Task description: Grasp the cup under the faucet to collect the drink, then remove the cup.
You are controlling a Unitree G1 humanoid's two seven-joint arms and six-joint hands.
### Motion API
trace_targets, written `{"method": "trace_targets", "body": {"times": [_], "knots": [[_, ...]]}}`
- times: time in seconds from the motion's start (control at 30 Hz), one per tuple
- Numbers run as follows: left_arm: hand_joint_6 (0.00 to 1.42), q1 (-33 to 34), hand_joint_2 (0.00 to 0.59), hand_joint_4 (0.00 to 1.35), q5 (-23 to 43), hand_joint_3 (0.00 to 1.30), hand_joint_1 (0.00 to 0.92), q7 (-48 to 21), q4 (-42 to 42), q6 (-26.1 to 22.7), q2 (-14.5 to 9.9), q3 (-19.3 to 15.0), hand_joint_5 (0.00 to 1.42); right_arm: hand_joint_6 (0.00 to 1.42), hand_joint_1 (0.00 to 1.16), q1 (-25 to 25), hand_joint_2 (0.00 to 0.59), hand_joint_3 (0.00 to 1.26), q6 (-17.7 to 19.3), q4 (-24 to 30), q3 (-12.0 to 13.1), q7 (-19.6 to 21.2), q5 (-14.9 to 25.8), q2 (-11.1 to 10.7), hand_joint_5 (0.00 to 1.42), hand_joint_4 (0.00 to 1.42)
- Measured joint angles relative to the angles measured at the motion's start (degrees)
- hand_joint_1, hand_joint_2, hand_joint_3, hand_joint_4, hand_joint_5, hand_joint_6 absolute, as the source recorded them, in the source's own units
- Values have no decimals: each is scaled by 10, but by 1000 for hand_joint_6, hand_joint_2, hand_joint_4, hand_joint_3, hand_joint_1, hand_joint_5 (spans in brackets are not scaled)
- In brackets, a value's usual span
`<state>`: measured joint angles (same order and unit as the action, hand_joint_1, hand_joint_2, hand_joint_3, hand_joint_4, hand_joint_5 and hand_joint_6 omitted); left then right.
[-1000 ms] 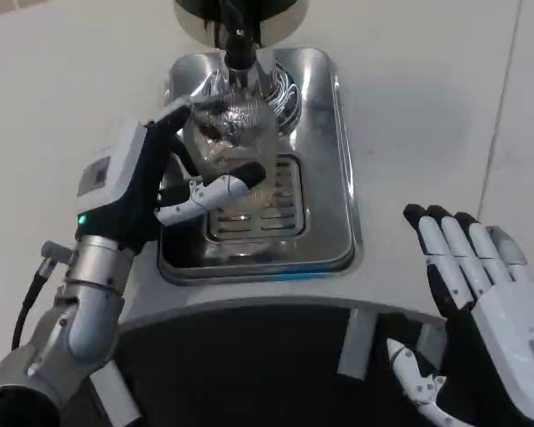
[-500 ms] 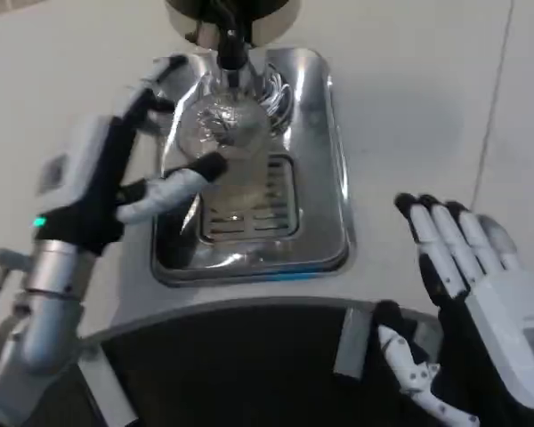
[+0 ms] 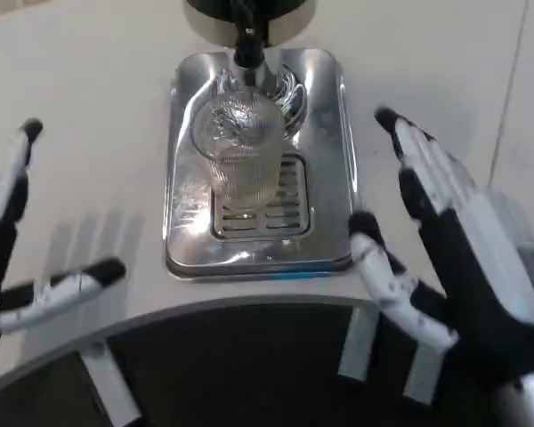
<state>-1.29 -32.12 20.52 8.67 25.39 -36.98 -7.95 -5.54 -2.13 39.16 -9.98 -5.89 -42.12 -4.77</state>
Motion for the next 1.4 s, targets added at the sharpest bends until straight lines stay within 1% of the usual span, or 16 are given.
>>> {"method": "trace_targets", "body": {"times": [0.07, 0.13, 0.2, 0.23, 0.3, 0.33, 0.4, 0.5, 0.6, 0.63, 0.73, 0.87, 0.93, 1.1, 1.13, 1.4], "knots": [[81, -26, 14, 0, 5, 0, 0, -19, -20, -20, 3, -4, 36, 0, 281, 37, 586, 0, -30, 1, 3, -21, 41, 18, 0, 0], [65, -53, 17, 0, 20, 0, 0, -40, -41, -47, 17, -9, 25, 0, 283, 87, 586, 0, -70, 2, 9, -43, 88, 36, 0, 0], [39, -69, 16, 0, 23, 0, 0, -51, -58, -60, 24, -10, 1, 0, 282, 123, 586, 0, -87, 3, 12, -51, 106, 41, 0, 0], [14, -75, 9, 0, 23, 0, 0, -55, -67, -63, 24, -11, 0, 0, 226, 142, 581, 0, -94, 2, 13, -53, 113, 42, 0, 0], [1, -86, 9, 0, 20, 0, 0, -77, -108, -82, 25, -13, 0, 0, 122, 215, 586, 0, -131, -13, 15, -55, 136, 59, 0, 0], [0, -91, 9, 0, 19, 0, 0, -90, -128, -90, 25, -13, 0, 0, 110, 244, 586, 0, -140, -21, 16, -55, 148, 67, 0, 0], [0, -97, 8, 0, 16, 0, 0, -110, -146, -104, 25, -12, 0, 0, 71, 278, 586, 0, -147, -45, 21, -54, 173, 72, 0, 0], [0, -112, 9, 0, 13, 0, 0, -131, -162, -115, 25, -10, 0, 0, 56, 344, 586, 0, -152, -116, 43, -50, 233, 85, 0, 0], [0, -122, 12, 0, 12, 0, 0, -136, -167, -116, 29, -9, 0, 0, 11, 383, 586, 0, -152, -146, 53, -48, 281, 91, 0, 0], [0, -123, 13, 0, 12, 0, 0, -137, -167, -116, 29, -9, 0, 0, 8, 388, 586, 0, -152, -148, 53, -48, 288, 92, 0, 0], [0, -125, 15, 0, 12, 0, 0, -138, -168, -116, 34, -10, 0, 0, 2, 401, 586, 0, -152, -159, 55, -48, 335, 97, 0, 0], [0, -126, 16, 0, 12, 0, 0, -139, -168, -115, 35, -10, 0, 0, 0, 401, 586, 0, -153, -162, 51, -49, 367, 97, 0, 0], [0, -128, 16, 0, 12, 0, 0, -139, -168, -114, 36, -10, 0, 0, 0, 390, 586, 0, -157, -145, 37, -50, 380, 97, 0, 0], [0, -130, 16, 0, 17, 0, 0, -139, -164, -112, 37, -10, 0, 0, 0, 363, 581, 0, -166, -106, 5, -57, 390, 85, 0, 0], [0, -131, 17, 0, 19, 0, 0, -139, -163, -112, 38, -10, 0, 0, 0, 355, 569, 0, -169, -99, -1, -57, 390, 83, 0, 0], [0, -134, 24, 0, 21, 0, 0, -138, -159, -110, 43, -16, 0, 0, 0, 315, 556, 0, -183, -87, -28, -42, 381, 73, 0, 0]]}}
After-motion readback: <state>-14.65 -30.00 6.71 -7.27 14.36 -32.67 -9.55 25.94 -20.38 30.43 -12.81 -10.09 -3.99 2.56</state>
